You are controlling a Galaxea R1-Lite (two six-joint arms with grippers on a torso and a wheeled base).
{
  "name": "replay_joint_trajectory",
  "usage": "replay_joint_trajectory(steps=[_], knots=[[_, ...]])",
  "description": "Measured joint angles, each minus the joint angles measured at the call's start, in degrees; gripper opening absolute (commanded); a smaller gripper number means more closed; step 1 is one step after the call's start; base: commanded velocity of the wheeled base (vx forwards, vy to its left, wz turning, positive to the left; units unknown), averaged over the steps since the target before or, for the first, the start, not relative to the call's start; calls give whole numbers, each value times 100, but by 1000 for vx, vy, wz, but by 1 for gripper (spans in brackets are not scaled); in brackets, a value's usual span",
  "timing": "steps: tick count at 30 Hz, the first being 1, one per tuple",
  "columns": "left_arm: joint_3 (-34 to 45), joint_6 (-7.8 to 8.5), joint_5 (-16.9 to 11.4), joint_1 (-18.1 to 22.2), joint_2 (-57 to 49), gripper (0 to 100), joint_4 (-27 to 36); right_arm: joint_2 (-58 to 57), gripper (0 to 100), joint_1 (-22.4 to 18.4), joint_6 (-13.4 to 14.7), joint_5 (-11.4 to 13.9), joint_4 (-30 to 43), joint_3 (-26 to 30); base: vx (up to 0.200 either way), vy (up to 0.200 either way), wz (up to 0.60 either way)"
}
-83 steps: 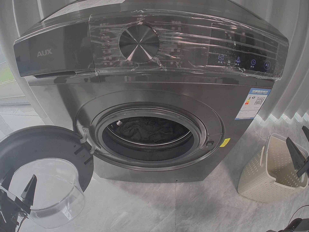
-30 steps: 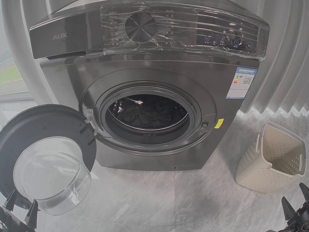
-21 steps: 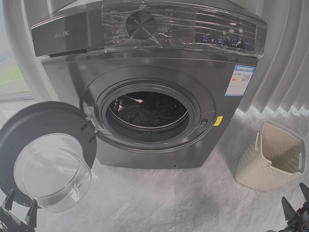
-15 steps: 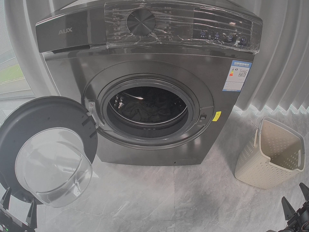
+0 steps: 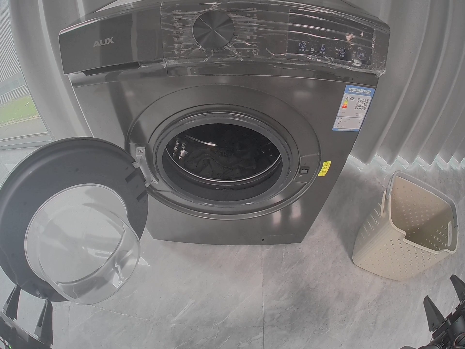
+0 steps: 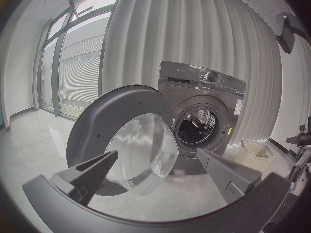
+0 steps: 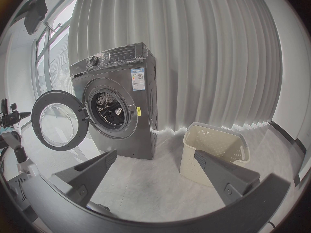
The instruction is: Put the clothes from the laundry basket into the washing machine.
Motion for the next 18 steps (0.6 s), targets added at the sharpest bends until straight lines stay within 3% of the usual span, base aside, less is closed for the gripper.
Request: replay_joint_trajectory(steps=[6, 18], knots=[[0, 115, -13, 2, -9, 100, 2, 0, 100, -9, 34, -41, 2, 0, 0, 0, 0], [0, 134, -143, 2, -9, 100, 20, -361, 100, -407, -13, -90, 5, 0, 0, 0, 0]])
